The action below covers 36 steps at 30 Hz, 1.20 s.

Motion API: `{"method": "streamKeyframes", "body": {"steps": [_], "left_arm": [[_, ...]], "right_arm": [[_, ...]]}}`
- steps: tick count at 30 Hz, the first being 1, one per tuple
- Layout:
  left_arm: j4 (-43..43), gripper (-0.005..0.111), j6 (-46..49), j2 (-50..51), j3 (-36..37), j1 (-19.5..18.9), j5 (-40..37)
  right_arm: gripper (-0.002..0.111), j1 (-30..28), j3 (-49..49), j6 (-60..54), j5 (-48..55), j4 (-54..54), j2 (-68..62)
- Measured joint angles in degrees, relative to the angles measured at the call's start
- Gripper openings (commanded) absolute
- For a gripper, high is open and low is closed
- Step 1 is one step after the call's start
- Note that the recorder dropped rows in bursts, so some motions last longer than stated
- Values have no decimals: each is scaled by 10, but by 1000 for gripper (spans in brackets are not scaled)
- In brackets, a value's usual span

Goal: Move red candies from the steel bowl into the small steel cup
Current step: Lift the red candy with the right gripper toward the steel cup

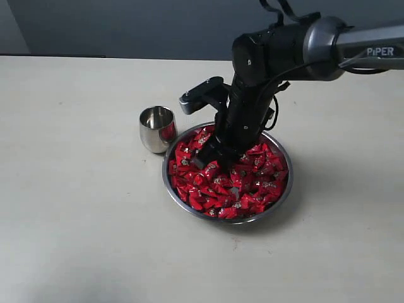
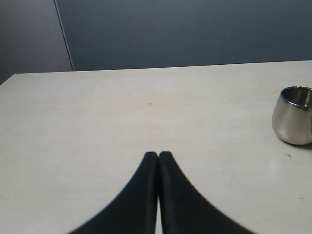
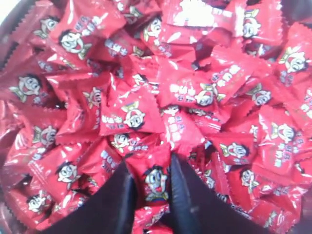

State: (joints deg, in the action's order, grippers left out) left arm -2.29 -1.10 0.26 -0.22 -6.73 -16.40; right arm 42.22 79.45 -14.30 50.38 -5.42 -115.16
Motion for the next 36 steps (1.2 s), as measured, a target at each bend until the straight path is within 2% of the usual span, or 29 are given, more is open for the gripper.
{"method": "streamKeyframes", "body": {"steps": [12,24,31,36], "left_arm": [[0,0,0,0,0,0,0],[0,0,0,0,0,0,0],[0,0,0,0,0,0,0],[0,0,0,0,0,0,0]], "right_arm": [[0,0,6,37,-16,47,34],[-1,-1,9,67,-159,72,66],[-1,-39,78,67,-183,31,57],[-1,-54,161,-3,-162,-43,26]]}}
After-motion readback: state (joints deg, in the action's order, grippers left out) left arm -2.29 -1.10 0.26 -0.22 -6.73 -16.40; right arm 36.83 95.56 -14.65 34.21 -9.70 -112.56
